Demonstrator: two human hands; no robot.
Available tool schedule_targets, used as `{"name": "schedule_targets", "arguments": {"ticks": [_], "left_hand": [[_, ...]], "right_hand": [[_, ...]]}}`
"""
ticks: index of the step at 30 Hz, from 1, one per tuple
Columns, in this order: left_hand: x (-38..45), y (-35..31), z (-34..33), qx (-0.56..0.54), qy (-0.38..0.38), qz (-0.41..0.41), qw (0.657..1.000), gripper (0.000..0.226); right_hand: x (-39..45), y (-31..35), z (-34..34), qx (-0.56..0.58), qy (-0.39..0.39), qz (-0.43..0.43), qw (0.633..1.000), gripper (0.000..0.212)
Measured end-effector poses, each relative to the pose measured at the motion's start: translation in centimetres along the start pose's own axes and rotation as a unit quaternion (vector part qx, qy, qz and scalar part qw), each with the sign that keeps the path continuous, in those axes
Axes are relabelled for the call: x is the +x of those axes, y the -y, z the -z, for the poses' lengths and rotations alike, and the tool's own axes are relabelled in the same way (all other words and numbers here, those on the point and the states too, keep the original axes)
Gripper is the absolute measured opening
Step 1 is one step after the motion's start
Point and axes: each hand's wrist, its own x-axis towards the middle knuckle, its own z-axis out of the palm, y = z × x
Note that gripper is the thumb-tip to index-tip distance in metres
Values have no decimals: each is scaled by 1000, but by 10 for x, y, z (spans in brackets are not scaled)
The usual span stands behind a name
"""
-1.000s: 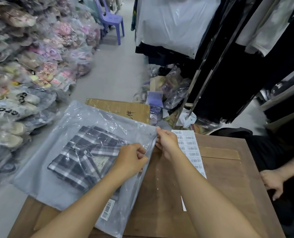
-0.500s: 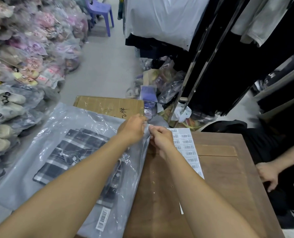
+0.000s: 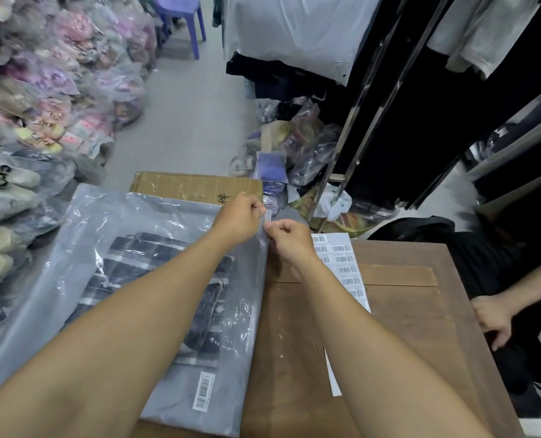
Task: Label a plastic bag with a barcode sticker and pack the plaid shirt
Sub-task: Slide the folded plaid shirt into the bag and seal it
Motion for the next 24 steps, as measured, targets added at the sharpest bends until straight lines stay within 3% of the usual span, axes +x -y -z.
{"name": "schedule_targets", "arguments": {"ticks": [11, 24], "left_hand": [[1, -10, -3, 15, -23, 45, 999, 26], [0, -18, -9, -25, -39, 58, 997, 27]], "right_hand": [[-45, -26, 10, 8, 117, -106, 987, 15], [-83, -47, 28, -30, 199, -140, 969, 9]]}}
